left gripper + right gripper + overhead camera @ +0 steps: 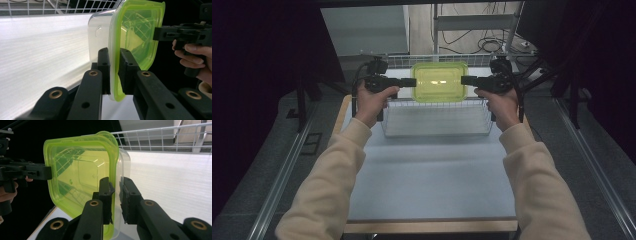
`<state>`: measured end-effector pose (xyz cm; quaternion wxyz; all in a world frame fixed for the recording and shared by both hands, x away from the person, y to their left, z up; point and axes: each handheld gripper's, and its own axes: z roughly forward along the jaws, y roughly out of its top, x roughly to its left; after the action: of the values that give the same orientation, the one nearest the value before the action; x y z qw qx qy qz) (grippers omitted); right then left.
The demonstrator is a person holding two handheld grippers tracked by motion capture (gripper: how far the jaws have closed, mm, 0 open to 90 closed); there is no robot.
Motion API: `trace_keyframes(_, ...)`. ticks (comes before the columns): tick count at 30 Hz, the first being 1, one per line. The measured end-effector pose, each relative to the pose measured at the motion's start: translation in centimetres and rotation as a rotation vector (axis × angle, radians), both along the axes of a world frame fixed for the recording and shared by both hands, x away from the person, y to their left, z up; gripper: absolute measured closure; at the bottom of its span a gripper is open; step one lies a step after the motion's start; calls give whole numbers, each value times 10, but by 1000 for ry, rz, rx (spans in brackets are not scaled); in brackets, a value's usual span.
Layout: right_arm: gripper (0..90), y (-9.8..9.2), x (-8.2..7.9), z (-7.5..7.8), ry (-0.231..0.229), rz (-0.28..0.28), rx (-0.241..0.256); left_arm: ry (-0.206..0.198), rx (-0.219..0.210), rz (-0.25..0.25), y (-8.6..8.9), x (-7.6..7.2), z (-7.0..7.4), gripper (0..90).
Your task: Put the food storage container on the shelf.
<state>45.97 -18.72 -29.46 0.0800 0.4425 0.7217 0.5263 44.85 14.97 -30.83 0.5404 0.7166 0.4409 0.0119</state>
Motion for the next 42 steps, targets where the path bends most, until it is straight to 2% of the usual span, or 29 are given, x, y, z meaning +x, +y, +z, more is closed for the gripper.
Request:
trace_keyframes(4, 800, 1, 7, 3, 11, -6, -6, 14, -15, 4, 1, 8, 1, 811)
trace_keyframes(7, 799, 1, 12, 5, 18, -11, -12, 23, -8, -4, 1, 13, 0, 811)
trace_keyframes(10, 798, 2, 16, 5, 24, -17, -19, 26, 5, 4, 0, 19, 0, 809)
trace_keyframes(13, 798, 3, 22, 4, 38, -24, -22, 41, -1, 21, -1, 25, -2, 808)
trace_keyframes(19, 798, 5, 33, 3, 69, -28, -32, 66, 13, 32, -1, 35, -5, 805)
trace_keyframes(20, 798, 5, 34, 3, 73, -28, -33, 71, 6, 40, -2, 37, -5, 805)
trace_keyframes(24, 795, 6, 42, -2, 114, -34, -36, 81, 15, 40, -3, 41, -8, 805)
trace_keyframes(31, 788, 5, 52, -3, 138, -42, -23, 114, -36, 48, -1, 51, -10, 800)
trace_keyframes(35, 772, 7, 57, -4, 127, -57, -28, 119, -56, 59, -1, 56, -12, 794)
trace_keyframes(38, 769, 6, 60, -7, 126, -70, -8, 129, -78, 64, -1, 59, -15, 788)
trace_keyframes(42, 757, 7, 64, -8, 126, -72, -7, 142, -98, 70, 0, 64, -17, 781)
